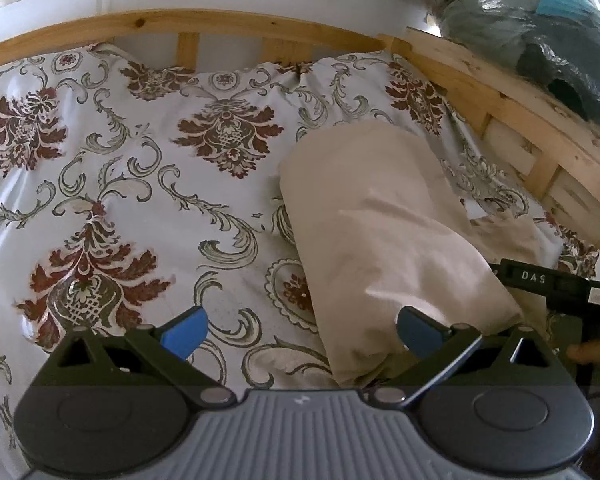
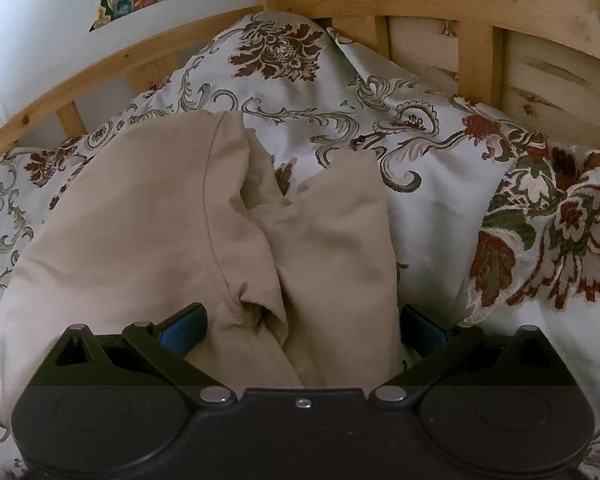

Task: Fold large clothes

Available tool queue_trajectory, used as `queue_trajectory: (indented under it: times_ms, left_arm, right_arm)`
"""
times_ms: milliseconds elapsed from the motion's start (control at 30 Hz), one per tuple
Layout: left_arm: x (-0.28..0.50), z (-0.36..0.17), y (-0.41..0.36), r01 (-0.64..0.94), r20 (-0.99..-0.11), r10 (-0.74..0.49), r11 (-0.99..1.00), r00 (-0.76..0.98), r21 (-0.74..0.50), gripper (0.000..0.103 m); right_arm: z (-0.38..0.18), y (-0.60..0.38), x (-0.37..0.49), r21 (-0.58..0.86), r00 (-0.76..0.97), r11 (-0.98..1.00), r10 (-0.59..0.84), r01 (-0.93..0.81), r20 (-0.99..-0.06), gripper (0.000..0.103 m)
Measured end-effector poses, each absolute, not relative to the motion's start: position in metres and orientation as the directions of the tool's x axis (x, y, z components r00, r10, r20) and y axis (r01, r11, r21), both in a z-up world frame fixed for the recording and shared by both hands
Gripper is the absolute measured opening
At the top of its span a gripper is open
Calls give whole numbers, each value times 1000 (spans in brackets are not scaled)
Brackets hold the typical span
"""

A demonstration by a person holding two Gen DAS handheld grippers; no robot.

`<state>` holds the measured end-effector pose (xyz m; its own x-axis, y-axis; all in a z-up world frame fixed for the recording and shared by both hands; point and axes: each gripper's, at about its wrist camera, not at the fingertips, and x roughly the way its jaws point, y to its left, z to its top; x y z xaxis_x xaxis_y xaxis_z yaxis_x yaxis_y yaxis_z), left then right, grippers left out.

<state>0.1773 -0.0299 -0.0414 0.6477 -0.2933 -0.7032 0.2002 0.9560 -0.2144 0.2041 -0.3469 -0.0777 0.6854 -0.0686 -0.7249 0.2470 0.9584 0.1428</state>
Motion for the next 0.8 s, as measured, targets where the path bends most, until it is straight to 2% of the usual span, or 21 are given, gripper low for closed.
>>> queue_trajectory:
  times_ms: [267,467,567,667,800]
  left_arm:
    - [180,-44,-29,208,-700,-315,949,641,-236,102]
    - [193,-38,-25,236,-686,-353,935,636,-263,102]
    - [213,-32,-17,253,-646,-416,908,640,-333,102]
    - [238,-34,-13,306,-615,-547,834,568,-460,102]
    - [270,-53,-14,263,-630,-606,789,486,-555,102]
  right_arm:
    - [-67,-354,195,245,767,928,-65,282,-638,102]
    - [-72,-350,198,251,740,930,-34,270,-671,102]
    - [-76,-347,199,238,725,935,-30,264,-688,102]
    - [-80,-344,201,207,715,942,-48,265,-698,102]
    - [-83,-340,200,176,729,951,-68,254,-682,102]
